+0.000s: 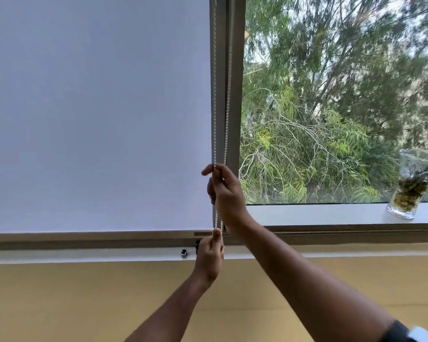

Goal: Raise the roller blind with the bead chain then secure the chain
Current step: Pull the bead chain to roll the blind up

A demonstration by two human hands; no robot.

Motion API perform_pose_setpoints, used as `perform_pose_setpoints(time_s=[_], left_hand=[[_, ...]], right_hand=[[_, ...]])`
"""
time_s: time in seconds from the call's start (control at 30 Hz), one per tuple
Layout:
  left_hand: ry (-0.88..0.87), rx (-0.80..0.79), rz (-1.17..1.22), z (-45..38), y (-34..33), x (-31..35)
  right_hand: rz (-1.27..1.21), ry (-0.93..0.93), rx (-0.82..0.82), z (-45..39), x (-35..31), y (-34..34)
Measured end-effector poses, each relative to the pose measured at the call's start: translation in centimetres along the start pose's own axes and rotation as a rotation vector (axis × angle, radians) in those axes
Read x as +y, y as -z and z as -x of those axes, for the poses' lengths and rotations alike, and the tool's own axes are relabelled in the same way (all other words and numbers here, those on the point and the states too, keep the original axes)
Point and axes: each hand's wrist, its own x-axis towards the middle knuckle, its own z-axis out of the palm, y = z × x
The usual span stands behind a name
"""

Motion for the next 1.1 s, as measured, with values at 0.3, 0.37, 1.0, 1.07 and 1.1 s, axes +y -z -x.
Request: perform_pose_setpoints(time_s=[0.3,0.37,1.0,1.07,1.1], left_hand=[[0.054,-0.11,0.027,0.8,1.2,-0.4],[0.04,-0.104,0.064,0.2,1.8,1.4],[-0.288,-0.084,0.153,-5.0,1.0,25.2],[-0.316,-0.051,0.166,-4.6,0.8,23.8],[-0.326,-0.037,0.173,-4.4,0.7,23.1]], right_hand=[[0.374,0.195,0.014,2.5,3.0,0.6],[0.47,0.208,0.036,2.4,3.2,1.3],[0.993,0.21,-0.278,6.8,8.0,3.5],[1.055,0.116,-0.338,6.4,8.5,3.9],[1.076,0.062,-0.364,6.1,8.6,4.1]])
